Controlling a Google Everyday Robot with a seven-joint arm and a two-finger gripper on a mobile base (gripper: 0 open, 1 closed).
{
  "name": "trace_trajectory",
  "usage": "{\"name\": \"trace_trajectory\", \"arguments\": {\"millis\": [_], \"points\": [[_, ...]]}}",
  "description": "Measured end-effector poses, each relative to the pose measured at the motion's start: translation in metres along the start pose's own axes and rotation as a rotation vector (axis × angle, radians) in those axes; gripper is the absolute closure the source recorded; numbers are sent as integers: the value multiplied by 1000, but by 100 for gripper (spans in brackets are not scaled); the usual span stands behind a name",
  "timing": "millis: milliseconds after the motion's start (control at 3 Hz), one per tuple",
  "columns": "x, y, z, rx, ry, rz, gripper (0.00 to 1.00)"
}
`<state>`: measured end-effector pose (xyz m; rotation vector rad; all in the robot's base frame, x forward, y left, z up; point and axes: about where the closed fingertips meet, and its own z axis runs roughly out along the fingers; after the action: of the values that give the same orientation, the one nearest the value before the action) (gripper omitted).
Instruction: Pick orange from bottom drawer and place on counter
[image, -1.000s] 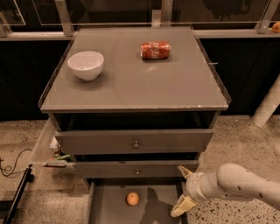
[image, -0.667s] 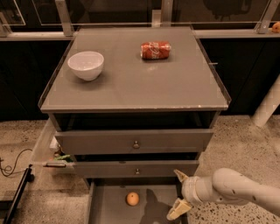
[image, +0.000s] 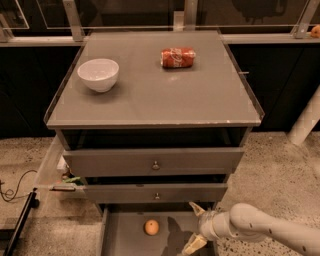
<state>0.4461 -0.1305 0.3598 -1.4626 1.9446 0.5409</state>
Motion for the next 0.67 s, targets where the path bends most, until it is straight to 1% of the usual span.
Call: {"name": "trace_trajectory", "arguments": {"millis": [333,667], "points": [[16,-5,26,2,-92,17,0],[30,-9,43,12,-196,31,0]]}}
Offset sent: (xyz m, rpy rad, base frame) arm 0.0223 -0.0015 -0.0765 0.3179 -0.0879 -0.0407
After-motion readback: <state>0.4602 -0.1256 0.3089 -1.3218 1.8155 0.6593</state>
